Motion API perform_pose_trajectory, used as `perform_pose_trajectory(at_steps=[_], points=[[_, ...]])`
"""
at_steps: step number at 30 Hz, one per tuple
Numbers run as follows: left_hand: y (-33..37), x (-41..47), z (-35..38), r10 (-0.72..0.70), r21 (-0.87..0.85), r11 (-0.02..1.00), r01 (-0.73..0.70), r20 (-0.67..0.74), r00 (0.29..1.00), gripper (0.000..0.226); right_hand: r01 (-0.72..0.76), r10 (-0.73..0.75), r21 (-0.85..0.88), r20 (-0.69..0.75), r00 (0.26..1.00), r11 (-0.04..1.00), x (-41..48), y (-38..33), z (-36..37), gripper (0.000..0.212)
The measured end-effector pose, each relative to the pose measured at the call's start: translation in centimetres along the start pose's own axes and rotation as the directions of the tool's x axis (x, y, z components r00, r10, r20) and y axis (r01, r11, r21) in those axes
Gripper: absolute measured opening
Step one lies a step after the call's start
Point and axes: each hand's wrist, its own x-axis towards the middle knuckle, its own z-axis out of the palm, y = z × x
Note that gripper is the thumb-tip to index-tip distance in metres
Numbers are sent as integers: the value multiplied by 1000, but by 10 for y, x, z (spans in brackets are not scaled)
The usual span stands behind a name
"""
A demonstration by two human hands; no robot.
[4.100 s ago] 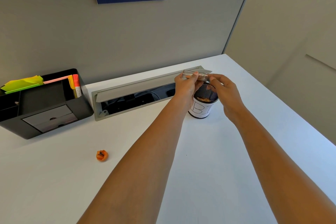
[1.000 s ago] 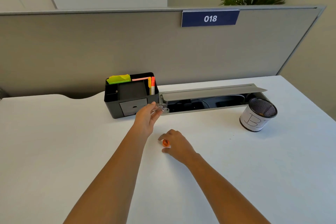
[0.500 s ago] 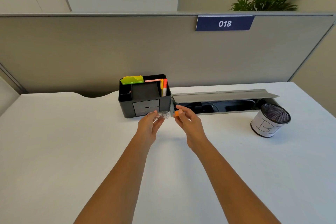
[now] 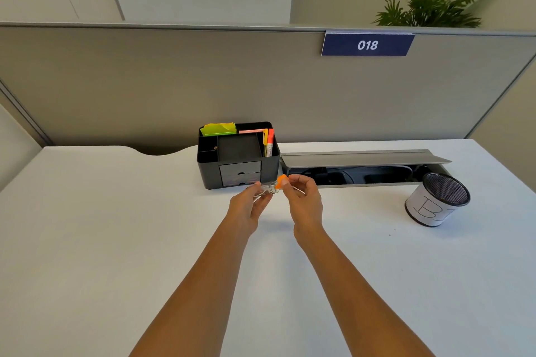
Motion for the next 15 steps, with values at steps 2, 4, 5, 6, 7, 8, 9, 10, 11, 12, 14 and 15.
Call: perform_pose_trajectory(at_steps=[2,4,5,6,7,8,9,10,11,12,14,15], points=[[0,0,0,-4,5,1000,4,-1,1000,37,43,-39,-81,47,998,996,-1,1,1,36],[0,1,0,1,23,1000,-1,1,1000,36,119,-101,-179,107,989,977,0,2,0,38],[1,2,-1,7,35,999,-7,2,1000,36,169,-140,-230,138,981,958,1,3,-1,37],[2,3,-1,17,45,999,-17,7,1000,37,216,-175,-275,168,970,937,2,2,-3,35],[3,4,-1,28,53,998,-28,13,1000,37,255,-200,-311,196,960,916,4,1,-5,33],[5,5,-2,38,62,997,-39,17,999,38,284,-216,-335,225,950,898,5,0,-7,33],[5,7,-2,49,74,996,-50,16,999,38,307,-226,-353,252,941,884,7,-1,-9,32],[6,8,-3,59,89,994,-60,12,998,39,326,-232,-365,279,932,872,8,-3,-10,32],[6,10,-3,71,105,992,-71,7,997,39,343,-235,-373,305,923,862,8,-5,-12,32],[6,10,-3,81,118,990,-81,4,997,39,355,-235,-378,328,915,855,9,-7,-13,32],[7,11,-4,98,141,985,-97,0,995,40,365,-224,-386,364,904,847,10,-10,-15,32],[7,11,-5,104,157,982,-103,-1,995,41,369,-219,-392,377,900,843,10,-12,-16,32]])
